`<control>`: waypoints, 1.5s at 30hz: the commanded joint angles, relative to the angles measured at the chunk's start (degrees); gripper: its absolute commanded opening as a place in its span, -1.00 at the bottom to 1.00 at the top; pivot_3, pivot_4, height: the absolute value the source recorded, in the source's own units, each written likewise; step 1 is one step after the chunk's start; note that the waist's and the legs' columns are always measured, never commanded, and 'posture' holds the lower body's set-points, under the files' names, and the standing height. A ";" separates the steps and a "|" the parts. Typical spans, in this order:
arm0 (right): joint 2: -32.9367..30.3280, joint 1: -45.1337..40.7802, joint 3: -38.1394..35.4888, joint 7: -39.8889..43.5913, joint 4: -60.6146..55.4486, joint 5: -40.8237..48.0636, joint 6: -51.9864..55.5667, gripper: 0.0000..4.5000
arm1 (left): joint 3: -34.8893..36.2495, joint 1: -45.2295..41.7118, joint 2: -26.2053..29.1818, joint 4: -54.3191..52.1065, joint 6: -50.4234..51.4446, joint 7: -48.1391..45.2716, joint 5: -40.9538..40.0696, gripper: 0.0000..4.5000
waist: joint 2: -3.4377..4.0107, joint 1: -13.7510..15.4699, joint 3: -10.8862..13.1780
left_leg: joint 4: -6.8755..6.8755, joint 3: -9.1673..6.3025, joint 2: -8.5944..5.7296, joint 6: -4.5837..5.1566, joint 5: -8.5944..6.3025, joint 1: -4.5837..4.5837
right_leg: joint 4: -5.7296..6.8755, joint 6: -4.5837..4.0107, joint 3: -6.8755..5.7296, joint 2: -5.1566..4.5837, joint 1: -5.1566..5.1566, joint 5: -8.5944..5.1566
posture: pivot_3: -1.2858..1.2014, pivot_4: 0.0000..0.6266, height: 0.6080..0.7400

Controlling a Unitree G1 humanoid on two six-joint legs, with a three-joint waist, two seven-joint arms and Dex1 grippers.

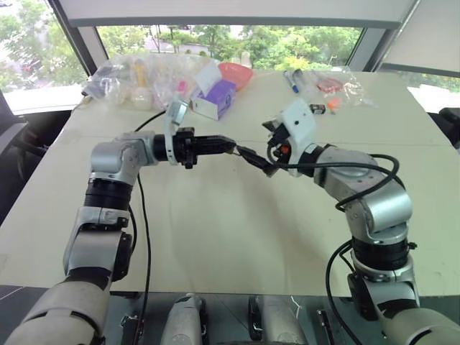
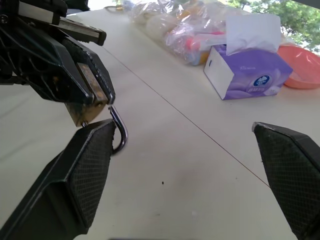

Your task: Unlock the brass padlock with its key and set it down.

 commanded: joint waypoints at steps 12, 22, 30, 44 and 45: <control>-0.14 -0.67 -1.20 -4.43 -0.24 2.34 -4.76 0.98 | 1.93 -2.49 -0.50 -0.98 -0.63 -0.22 -3.54 -0.97 | 0.00 -0.12 0.00 | -0.01 0.00 0.00 0.00 0.00 0.00 | 0.00 0.00 0.00 0.00 0.00 0.00 | 0.03 -0.52 0.92; -1.80 1.91 3.34 -2.47 -1.69 3.99 -3.65 0.98 | 1.76 -2.74 -0.58 -0.78 -1.41 -0.25 -3.23 -0.97 | 0.01 -0.09 0.00 | -0.01 -0.02 0.00 0.01 0.00 -0.01 | 0.00 0.00 0.01 0.01 -0.01 0.00 | 0.03 -0.52 0.92; -17.28 5.78 -0.36 -0.60 -8.80 3.17 3.90 0.98 | -2.15 0.04 -4.24 0.90 -5.36 6.76 2.29 -0.97 | 0.01 0.77 0.00 | 0.01 -0.03 -0.07 0.08 -0.05 -0.05 | -0.07 0.00 0.01 -0.09 0.01 0.00 | 0.03 -0.52 0.92; -25.56 12.98 -4.76 2.57 -24.20 17.68 25.46 0.98 | -3.99 -4.48 -19.21 20.35 2.64 21.05 6.55 -0.97 | -0.02 0.90 0.01 | 0.02 -0.21 -0.04 0.51 -0.29 0.00 | -0.07 -0.02 0.04 -0.01 0.02 0.00 | 0.03 -0.52 0.92; -25.50 12.92 -4.63 2.25 -24.26 17.83 25.53 0.98 | -3.76 -4.91 -19.44 21.40 2.41 21.15 6.72 -0.97 | -0.03 0.89 0.01 | -0.01 -0.20 -0.04 0.52 -0.29 -0.01 | -0.09 -0.02 0.04 -0.01 -0.01 0.00 | 0.03 -0.52 0.92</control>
